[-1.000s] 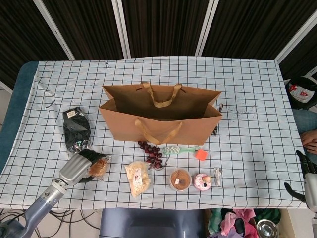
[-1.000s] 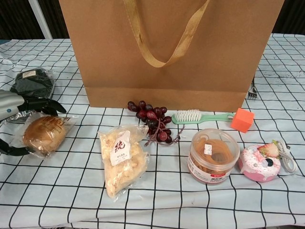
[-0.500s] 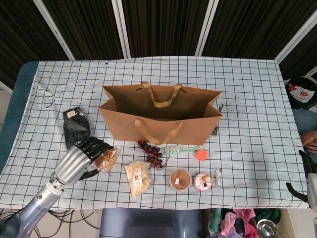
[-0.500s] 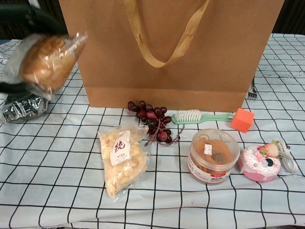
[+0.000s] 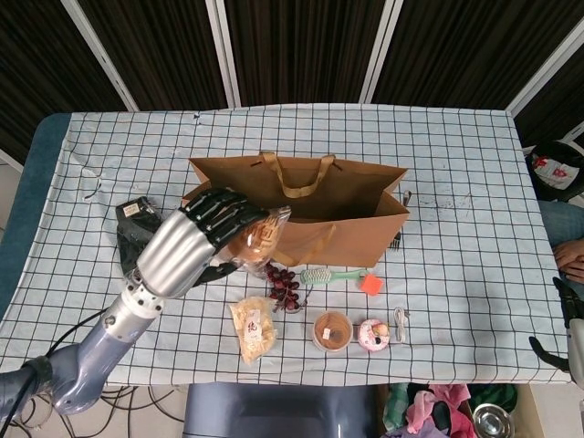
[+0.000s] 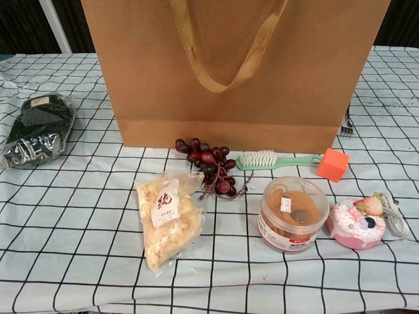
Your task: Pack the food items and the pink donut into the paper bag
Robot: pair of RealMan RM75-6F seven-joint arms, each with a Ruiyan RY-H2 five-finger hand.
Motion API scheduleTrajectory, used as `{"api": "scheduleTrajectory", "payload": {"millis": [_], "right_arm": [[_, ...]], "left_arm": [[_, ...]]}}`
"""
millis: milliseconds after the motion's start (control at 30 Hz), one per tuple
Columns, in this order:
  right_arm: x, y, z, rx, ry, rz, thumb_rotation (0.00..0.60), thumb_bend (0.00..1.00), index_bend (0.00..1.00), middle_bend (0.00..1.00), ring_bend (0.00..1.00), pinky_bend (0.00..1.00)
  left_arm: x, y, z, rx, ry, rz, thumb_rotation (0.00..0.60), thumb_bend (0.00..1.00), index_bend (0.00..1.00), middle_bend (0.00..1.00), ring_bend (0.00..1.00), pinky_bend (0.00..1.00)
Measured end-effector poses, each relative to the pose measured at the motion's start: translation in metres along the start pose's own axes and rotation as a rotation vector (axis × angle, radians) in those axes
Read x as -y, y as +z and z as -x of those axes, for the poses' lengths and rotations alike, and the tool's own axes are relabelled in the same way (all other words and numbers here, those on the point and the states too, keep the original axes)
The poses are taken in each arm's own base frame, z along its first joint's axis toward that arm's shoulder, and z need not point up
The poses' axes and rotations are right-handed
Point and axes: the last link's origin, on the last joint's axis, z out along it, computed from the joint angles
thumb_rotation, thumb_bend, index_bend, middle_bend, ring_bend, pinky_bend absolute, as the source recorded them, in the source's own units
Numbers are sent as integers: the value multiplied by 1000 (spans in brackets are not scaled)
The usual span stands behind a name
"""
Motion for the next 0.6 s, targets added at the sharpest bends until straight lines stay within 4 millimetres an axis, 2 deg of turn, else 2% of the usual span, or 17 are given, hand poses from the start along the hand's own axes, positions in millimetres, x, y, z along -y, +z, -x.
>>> {"api": "scheduleTrajectory", "payload": {"millis": [67, 267, 500, 600], "right_arm": [[-1, 1, 0, 0, 0, 6, 600, 178, 51, 145, 241, 231], [-5, 2, -1, -7, 3, 19, 600, 177, 51, 145, 242, 231], [-9, 2, -2, -12, 7, 35, 600, 178, 51, 145, 241, 231], [-11, 3, -3, -12, 7, 41, 600, 178, 51, 145, 242, 231]], "left_arm": [[-5, 28, 6, 15, -3, 3, 600, 278, 235, 328, 240, 304], [-11, 78, 27, 66, 49, -27, 600, 275, 235, 327, 240, 304], [-7, 108, 50, 110, 92, -101, 600, 270, 237, 323, 239, 301], [-5, 111, 56, 126, 99, -117, 600, 193, 213, 292, 206, 274]]}}
